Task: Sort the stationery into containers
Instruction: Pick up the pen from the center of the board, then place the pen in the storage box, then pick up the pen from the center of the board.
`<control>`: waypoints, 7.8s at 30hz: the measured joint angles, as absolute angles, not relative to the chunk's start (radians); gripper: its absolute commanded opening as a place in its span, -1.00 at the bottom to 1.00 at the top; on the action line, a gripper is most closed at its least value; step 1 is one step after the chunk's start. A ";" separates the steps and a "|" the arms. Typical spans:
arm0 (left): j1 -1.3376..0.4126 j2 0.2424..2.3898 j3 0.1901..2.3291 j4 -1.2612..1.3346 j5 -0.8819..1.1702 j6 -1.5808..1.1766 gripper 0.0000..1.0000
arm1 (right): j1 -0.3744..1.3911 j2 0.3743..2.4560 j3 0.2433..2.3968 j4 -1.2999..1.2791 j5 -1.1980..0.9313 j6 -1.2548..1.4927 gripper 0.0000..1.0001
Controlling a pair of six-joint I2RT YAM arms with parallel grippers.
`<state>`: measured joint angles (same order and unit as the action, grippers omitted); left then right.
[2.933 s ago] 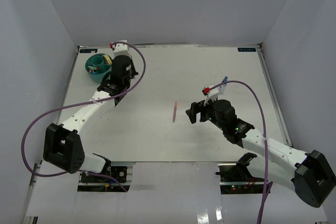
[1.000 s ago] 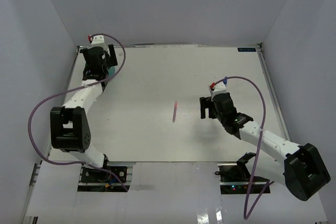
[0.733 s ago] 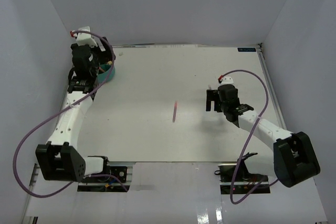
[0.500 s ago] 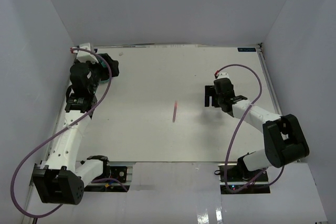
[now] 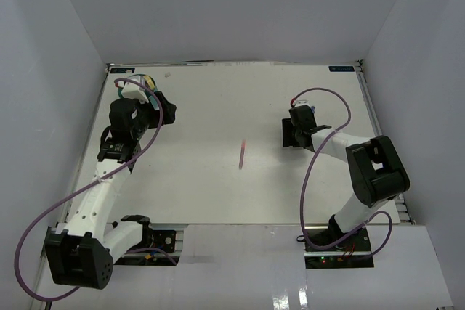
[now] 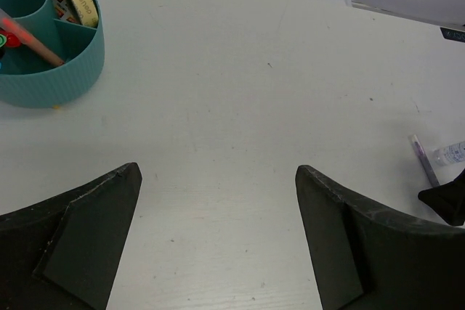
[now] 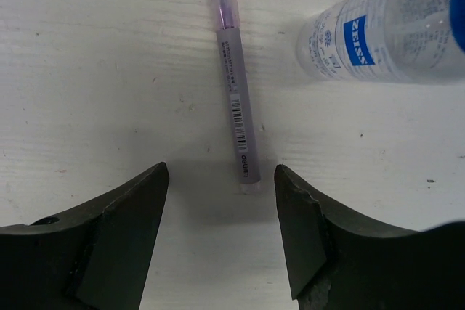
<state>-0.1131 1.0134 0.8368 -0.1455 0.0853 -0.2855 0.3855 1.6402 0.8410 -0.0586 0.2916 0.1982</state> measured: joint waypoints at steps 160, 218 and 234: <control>-0.009 1.654 1.065 0.387 -0.354 -0.190 0.66 | 0.786 1.084 0.464 0.224 0.309 0.155 0.83; -0.055 1.135 0.789 -0.225 0.332 -0.422 0.96 | 0.923 1.813 1.019 -0.041 0.405 0.408 -0.57; -0.332 1.281 0.759 -0.089 0.415 -0.683 0.96 | 0.967 1.644 0.853 0.080 0.297 0.302 -0.81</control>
<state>-0.3325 1.2812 0.7586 -0.0887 0.4152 -0.6827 0.9668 1.6444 0.8532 0.0795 0.2974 0.3019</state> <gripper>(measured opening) 0.979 0.179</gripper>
